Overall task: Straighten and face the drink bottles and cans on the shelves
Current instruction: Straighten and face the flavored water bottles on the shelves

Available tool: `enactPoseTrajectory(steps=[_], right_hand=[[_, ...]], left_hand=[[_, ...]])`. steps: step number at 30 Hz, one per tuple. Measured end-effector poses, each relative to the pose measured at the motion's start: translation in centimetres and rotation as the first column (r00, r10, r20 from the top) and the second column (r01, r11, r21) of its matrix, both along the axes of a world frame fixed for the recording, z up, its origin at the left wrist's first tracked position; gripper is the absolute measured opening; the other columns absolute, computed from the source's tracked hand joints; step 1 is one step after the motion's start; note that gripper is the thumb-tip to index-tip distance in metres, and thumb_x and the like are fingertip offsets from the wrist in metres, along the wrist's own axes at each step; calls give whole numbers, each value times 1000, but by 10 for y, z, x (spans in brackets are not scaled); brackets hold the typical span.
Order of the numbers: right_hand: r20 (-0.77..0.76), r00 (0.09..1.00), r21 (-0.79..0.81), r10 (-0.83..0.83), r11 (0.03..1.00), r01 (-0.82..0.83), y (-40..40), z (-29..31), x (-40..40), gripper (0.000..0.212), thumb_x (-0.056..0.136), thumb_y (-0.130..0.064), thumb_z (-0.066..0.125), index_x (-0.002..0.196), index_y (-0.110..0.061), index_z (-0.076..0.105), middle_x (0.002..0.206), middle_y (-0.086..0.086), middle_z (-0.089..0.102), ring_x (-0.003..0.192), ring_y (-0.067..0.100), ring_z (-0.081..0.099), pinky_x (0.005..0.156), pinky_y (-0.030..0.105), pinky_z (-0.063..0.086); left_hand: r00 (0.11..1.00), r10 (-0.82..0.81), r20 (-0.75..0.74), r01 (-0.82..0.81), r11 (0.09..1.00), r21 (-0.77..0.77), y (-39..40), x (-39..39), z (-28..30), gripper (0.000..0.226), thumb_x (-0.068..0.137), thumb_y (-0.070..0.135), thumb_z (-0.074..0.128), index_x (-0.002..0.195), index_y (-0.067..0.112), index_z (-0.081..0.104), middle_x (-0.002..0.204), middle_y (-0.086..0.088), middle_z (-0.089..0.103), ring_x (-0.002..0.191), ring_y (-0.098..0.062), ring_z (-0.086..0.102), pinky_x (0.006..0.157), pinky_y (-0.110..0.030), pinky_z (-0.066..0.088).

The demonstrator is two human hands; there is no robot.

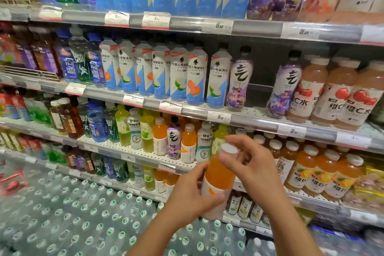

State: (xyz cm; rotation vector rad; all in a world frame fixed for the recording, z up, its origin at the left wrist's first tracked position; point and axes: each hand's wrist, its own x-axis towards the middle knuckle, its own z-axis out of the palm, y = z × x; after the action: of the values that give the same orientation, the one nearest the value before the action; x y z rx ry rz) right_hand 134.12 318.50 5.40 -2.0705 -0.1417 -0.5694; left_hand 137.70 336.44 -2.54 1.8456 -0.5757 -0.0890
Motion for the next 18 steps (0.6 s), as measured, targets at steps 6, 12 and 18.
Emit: enactPoseTrajectory(steps=[6,12,18], right_hand=[[-108,990,-37,-96,995,92,72,-12,42,32,85,-42,76,114,-44,64,102,-24,68,80,12,63,73,34,55],[-131,982,-17,-135,991,134,114,-29,66,40,88,-73,47,115,-47,63,104,-17,71,79,4,67,68,31,55],[-287,931,-126,-224,973,196,118,-55,114,8,94,-46,61,100,-46,66,102,-17,71,87,4,67,72,25,51]], left_hand=[[996,-79,-42,76,994,-77,61,53,-26,70,67,64,85,128,55,53,118,23,70,104,-1,69,87,-26,57],[997,-49,-53,45,996,-71,109,83,-36,64,67,52,87,122,57,54,113,26,71,98,2,70,79,-16,55],[985,92,-148,-106,990,-95,163,111,-45,62,70,30,92,119,43,57,109,32,70,96,6,69,76,-11,53]])
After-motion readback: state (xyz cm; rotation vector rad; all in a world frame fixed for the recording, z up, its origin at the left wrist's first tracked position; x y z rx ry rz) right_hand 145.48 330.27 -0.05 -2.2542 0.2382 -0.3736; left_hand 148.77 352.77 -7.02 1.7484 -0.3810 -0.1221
